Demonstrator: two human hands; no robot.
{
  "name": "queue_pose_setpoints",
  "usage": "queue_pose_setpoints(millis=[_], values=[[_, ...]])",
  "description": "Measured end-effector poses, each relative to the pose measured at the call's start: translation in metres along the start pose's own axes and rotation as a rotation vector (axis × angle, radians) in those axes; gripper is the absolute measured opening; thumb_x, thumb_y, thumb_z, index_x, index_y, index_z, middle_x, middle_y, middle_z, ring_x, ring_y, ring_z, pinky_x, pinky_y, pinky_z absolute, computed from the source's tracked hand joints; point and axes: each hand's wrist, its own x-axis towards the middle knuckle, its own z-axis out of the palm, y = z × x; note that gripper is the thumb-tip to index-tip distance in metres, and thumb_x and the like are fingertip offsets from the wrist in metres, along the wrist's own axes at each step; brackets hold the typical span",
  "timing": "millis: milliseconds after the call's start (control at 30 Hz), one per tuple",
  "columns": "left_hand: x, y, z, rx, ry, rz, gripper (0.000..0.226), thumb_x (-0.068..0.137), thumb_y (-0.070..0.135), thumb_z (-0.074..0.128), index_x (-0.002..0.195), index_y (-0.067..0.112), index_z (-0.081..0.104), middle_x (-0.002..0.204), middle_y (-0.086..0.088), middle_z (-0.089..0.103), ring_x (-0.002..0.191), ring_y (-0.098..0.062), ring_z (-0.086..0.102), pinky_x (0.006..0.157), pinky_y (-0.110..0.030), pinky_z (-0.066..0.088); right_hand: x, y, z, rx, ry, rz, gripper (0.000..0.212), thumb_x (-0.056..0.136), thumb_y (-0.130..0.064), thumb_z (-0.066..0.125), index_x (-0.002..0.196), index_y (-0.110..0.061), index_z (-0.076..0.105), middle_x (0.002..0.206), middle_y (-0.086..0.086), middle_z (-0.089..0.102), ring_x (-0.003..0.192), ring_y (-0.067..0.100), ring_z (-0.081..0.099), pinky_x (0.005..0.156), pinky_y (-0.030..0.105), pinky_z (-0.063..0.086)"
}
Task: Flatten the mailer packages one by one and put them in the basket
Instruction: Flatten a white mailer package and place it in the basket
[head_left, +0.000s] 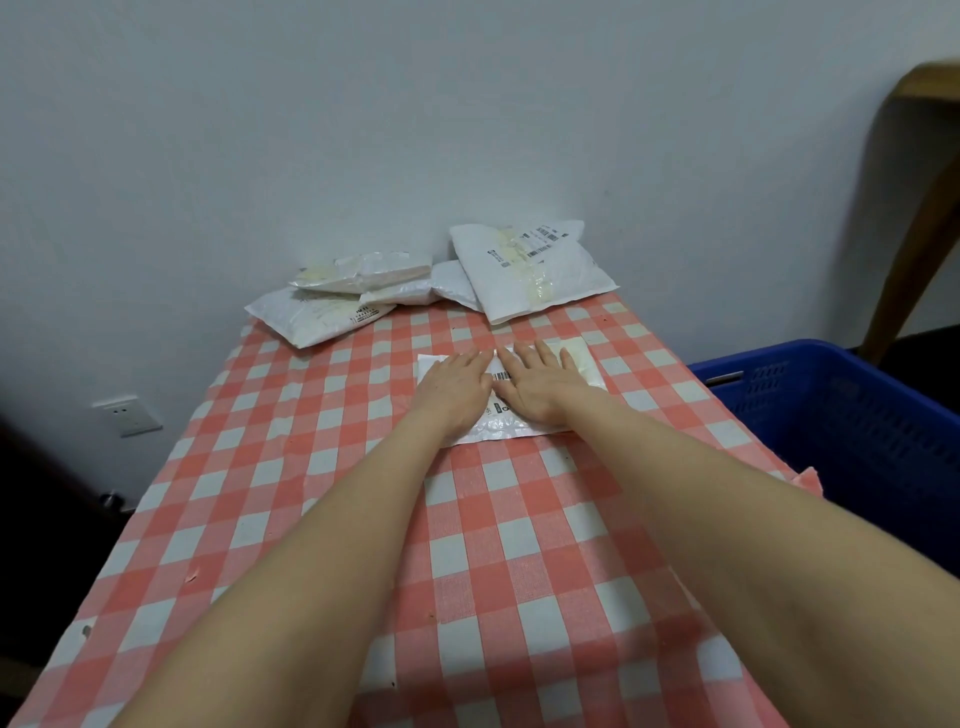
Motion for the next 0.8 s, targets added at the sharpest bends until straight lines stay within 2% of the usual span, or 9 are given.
queue_pose_setpoints(millis=[100, 200, 367, 467, 600, 800], values=[[-0.004, -0.001, -0.012, -0.135, 0.094, -0.037, 0.049, 0.105, 0.031, 0.022, 0.152, 0.019, 0.019, 0.159, -0.003, 0.016, 0.145, -0.022, 0.018, 0.117, -0.035, 0.017, 0.002, 0.004, -0.013, 0.183, 0.084, -0.009, 0.059, 0.102, -0.044, 0.024, 0.155, -0.021, 0.009, 0.162, 0.004, 0.003, 0.149, 0.023, 0.0, 0.12, 0.047, 0.005], [-0.005, -0.005, -0.023, -0.068, 0.193, -0.073, 0.049, 0.105, 0.028, 0.022, 0.152, 0.02, 0.017, 0.159, -0.003, 0.016, 0.145, -0.022, 0.019, 0.117, -0.037, 0.019, -0.001, 0.006, -0.024, 0.246, 0.233, 0.049, 0.056, 0.103, -0.037, 0.026, 0.154, -0.021, 0.011, 0.162, 0.004, 0.006, 0.149, 0.027, 0.004, 0.12, 0.046, 0.009], [-0.002, -0.005, -0.022, 0.023, 0.134, -0.037, 0.051, 0.104, 0.028, 0.023, 0.153, 0.021, 0.015, 0.159, -0.002, 0.014, 0.147, -0.02, 0.012, 0.119, -0.041, 0.016, -0.006, 0.002, -0.02, 0.066, 0.152, 0.011, 0.057, 0.103, -0.039, 0.018, 0.155, -0.024, 0.001, 0.162, 0.002, -0.006, 0.147, 0.029, -0.013, 0.119, 0.048, -0.004], [-0.001, 0.002, -0.015, 0.083, 0.09, 0.004, 0.051, 0.104, 0.029, 0.02, 0.153, 0.021, 0.013, 0.16, 0.0, 0.014, 0.147, -0.022, 0.01, 0.119, -0.044, 0.013, -0.003, -0.002, -0.013, 0.018, 0.118, -0.013, 0.059, 0.102, -0.042, 0.016, 0.155, -0.022, -0.001, 0.162, 0.003, -0.009, 0.147, 0.029, -0.015, 0.119, 0.048, -0.005], [-0.002, 0.002, -0.004, 0.103, 0.015, -0.024, 0.05, 0.104, 0.032, 0.015, 0.153, 0.025, 0.008, 0.16, 0.003, 0.01, 0.148, -0.021, 0.005, 0.119, -0.044, 0.006, -0.003, -0.002, -0.007, -0.031, 0.057, -0.004, 0.058, 0.102, -0.045, 0.014, 0.155, -0.024, -0.002, 0.162, 0.004, -0.008, 0.147, 0.029, -0.016, 0.119, 0.05, -0.005], [-0.004, 0.002, 0.004, 0.077, 0.008, -0.064, 0.051, 0.103, 0.034, 0.014, 0.153, 0.029, 0.008, 0.16, 0.004, 0.01, 0.147, -0.021, 0.007, 0.119, -0.047, 0.005, -0.002, -0.001, 0.006, -0.034, 0.06, 0.009, 0.057, 0.102, -0.045, 0.011, 0.154, -0.027, -0.004, 0.162, 0.004, -0.007, 0.147, 0.026, -0.017, 0.118, 0.051, -0.007]])
